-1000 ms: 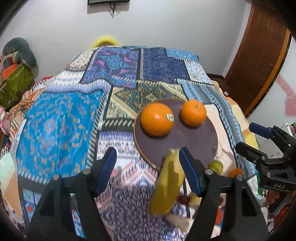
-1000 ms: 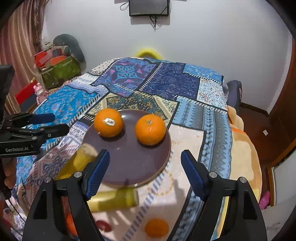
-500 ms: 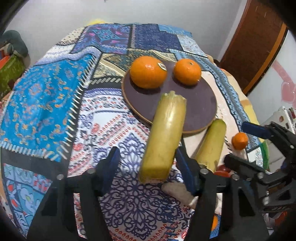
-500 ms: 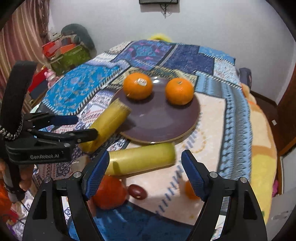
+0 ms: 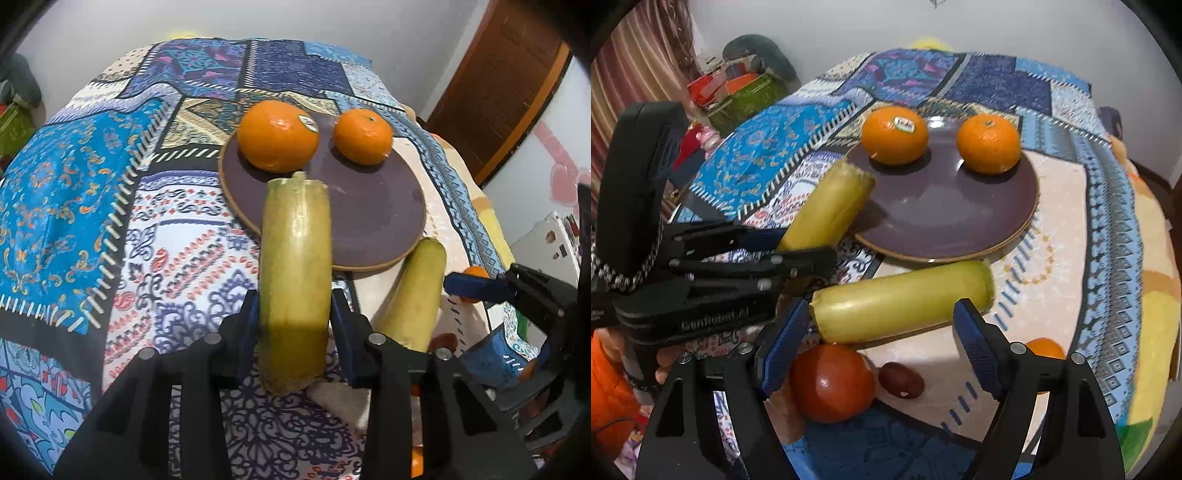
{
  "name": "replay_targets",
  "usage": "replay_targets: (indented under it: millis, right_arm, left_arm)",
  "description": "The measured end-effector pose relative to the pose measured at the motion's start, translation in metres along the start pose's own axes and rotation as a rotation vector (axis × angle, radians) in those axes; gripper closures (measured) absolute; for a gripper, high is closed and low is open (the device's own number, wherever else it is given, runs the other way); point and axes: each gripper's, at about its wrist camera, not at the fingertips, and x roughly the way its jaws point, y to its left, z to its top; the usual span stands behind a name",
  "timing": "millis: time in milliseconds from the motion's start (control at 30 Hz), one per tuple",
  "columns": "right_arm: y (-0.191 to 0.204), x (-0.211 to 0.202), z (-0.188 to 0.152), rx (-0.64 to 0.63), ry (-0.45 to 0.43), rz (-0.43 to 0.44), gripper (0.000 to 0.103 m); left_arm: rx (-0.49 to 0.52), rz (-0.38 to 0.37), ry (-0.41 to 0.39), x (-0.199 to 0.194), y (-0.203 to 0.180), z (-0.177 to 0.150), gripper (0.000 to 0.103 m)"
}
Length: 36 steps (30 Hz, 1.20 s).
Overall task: Organize fruits
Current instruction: 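Grasp a yellow-green cylinder with the left gripper while the right gripper grasps the other cylinder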
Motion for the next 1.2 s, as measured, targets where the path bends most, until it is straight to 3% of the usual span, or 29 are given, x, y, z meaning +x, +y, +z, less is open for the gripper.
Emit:
replay_targets:
  millis: [233,400,433,733,967,1200]
  right_arm:
    - [0.002,0.000,-0.001,-0.030,-0.018,-0.057,0.026]
    - [-0.010,-0.009,-0.005,-0.023,-0.013,-0.074,0.059]
    - [-0.016,-0.012,-0.007,-0.014,-0.007,-0.076,0.061]
    - [-0.054,-0.037,-0.024,0.024,-0.014,-0.183,0.065]
    - [-0.064,-0.052,-0.013,0.068,-0.063,-0.168,0.064]
    - [-0.089,-0.031,0.002,0.156,-0.045,-0.176,0.064]
  left_arm:
    - [-0.020,0.054,0.017,-0.014,0.019,-0.017,0.066]
    - [-0.050,0.060,0.025,-0.025,0.032,-0.036,0.066]
    - [-0.054,0.059,0.025,-0.027,0.033,-0.039,0.066]
    - [-0.023,0.087,0.038,-0.031,0.021,-0.050,0.066]
    - [-0.036,0.074,0.048,-0.025,0.022,-0.036,0.066]
    - [-0.026,0.080,0.059,-0.008,0.022,-0.021,0.066]
